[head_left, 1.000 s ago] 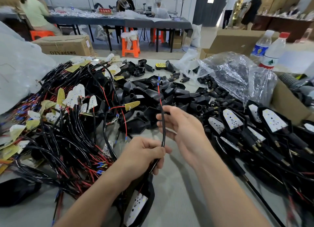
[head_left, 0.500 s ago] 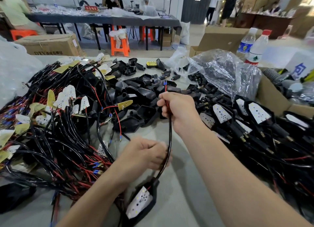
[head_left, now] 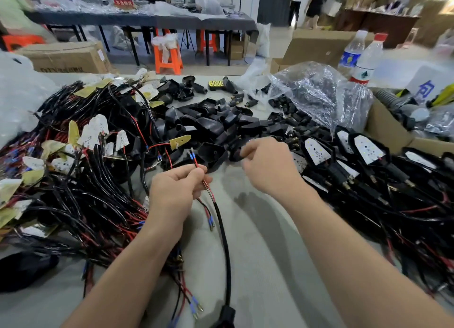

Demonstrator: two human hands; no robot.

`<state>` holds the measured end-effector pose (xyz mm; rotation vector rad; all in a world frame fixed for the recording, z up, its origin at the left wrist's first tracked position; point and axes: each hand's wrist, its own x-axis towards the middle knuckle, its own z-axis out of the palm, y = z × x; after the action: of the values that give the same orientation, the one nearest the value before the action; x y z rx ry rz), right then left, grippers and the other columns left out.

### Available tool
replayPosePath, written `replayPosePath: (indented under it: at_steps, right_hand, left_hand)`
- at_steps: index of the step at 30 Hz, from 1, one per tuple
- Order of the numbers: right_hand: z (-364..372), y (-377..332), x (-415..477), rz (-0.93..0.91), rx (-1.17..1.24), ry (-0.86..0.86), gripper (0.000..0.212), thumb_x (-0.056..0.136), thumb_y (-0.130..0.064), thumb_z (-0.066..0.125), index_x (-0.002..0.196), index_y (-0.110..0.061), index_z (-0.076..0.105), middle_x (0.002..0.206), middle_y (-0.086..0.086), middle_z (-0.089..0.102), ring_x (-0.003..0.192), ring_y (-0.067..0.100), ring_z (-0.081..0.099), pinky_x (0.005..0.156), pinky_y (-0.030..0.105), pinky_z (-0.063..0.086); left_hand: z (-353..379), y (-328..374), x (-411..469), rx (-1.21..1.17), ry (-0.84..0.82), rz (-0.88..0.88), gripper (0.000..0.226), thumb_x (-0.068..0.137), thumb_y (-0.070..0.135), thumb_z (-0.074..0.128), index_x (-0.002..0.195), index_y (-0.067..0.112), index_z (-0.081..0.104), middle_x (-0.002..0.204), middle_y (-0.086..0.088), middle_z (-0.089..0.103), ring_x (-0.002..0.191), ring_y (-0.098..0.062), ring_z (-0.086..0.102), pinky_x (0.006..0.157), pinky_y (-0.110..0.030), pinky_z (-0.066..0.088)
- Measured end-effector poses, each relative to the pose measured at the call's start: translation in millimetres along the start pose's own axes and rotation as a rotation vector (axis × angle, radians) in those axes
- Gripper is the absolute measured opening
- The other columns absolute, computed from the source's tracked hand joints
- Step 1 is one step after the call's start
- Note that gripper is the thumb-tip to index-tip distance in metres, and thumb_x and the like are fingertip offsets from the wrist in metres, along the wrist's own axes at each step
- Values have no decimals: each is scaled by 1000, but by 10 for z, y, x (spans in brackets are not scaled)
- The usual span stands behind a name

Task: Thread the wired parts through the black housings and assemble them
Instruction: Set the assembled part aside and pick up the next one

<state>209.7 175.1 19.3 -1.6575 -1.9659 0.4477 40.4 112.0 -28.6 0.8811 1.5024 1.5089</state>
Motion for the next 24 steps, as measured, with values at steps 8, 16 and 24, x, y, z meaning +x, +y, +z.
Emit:
replayPosePath:
  at_steps: [8, 16, 24]
  right_hand:
    - [123, 352, 331, -211, -711, -121, 23, 91, -10, 50, 114, -12, 55, 117, 11, 65, 112, 34, 59, 81, 40, 37]
    - [84, 302, 434, -320, -716, -141, 14, 88, 0, 52, 90, -13, 56, 97, 13, 66, 99, 38, 64, 70, 36, 34]
    - [185, -18, -36, 304, 1199, -48, 19, 102, -7, 46, 91, -7, 61, 70, 10, 72, 56, 26, 69, 50, 30, 54]
  left_hand:
    - [24, -45, -56, 170, -21, 75, 8, 86, 15, 77, 91, 20, 75, 72, 0, 78, 65, -13, 73, 63, -23, 57]
    - [7, -43, -122, 253, 26, 154, 9, 80, 30, 81, 76, 37, 78, 68, 9, 76, 66, -6, 74, 68, -26, 57]
    - [61, -8, -224, 480, 160, 353, 17, 89, 30, 74, 72, 29, 69, 68, 21, 70, 55, 0, 62, 55, -12, 45]
